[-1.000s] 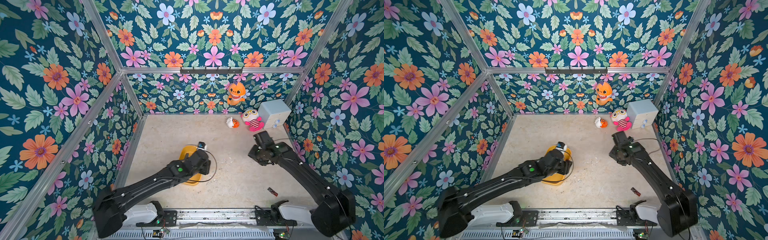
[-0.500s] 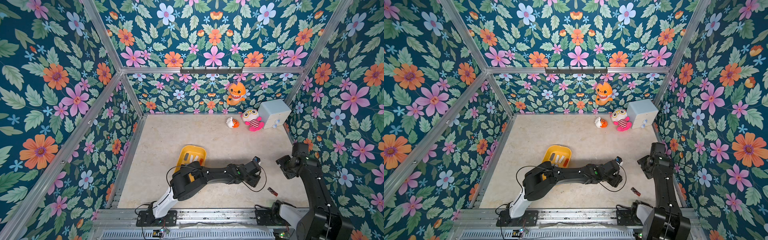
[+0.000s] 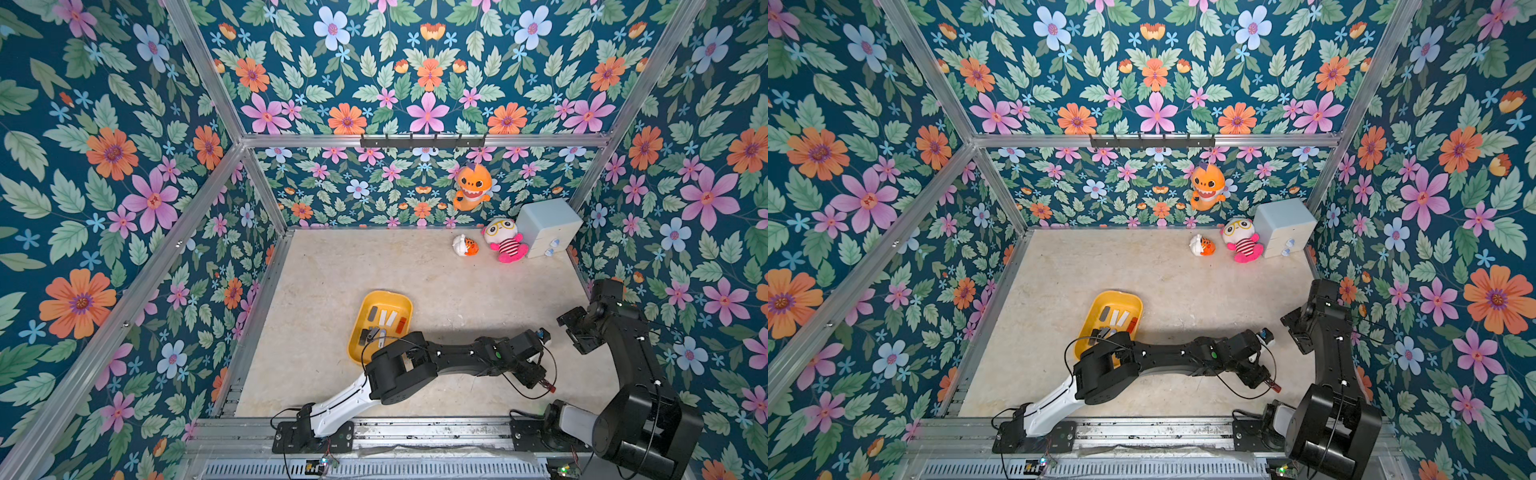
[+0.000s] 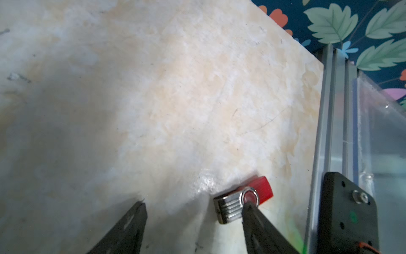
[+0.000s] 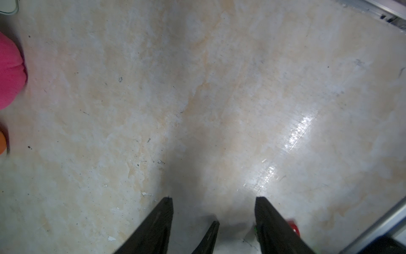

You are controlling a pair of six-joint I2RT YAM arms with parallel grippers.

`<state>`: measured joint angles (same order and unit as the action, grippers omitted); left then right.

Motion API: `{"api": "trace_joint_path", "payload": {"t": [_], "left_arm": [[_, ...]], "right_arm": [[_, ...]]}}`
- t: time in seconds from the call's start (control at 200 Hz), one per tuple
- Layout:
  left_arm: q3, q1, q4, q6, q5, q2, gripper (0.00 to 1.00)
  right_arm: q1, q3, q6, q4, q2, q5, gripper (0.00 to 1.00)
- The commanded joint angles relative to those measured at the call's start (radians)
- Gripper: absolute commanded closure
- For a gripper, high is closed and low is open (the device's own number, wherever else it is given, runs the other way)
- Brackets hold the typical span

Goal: Put the usb flash drive into the storage box
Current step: Pick up the USB flash from the center of the board.

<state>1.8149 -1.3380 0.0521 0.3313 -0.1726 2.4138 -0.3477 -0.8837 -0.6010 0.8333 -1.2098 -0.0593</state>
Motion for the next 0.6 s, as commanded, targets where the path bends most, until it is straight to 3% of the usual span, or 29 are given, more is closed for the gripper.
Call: {"api": "trace_joint_path", "payload": {"t": [0.0,0.175,0.405,0.595], "left_arm": [[0.005,-0.001,0.036,-0.111,-0.033,0.012,0.25],[0.019,0.0,0.035,-0.272,-0.082,0.023,0.23],[0.144,-0.001,0.118,-0.468,-0.125,0.095,0.21],[0.126,-0.001,0.098,-0.605,-0.254,0.104,0.22]], "right_arm": [[0.0,-0.009,0.012,0.01,-0.012,0.0,0.35],[0.0,-0.005,0.013,0.004,-0.014,-0.005,0.35],[0.0,-0.003,0.015,0.003,-0.023,-0.017,0.35],[0.0,-0.001,0.016,-0.001,-0.03,-0.026,0.35]]}}
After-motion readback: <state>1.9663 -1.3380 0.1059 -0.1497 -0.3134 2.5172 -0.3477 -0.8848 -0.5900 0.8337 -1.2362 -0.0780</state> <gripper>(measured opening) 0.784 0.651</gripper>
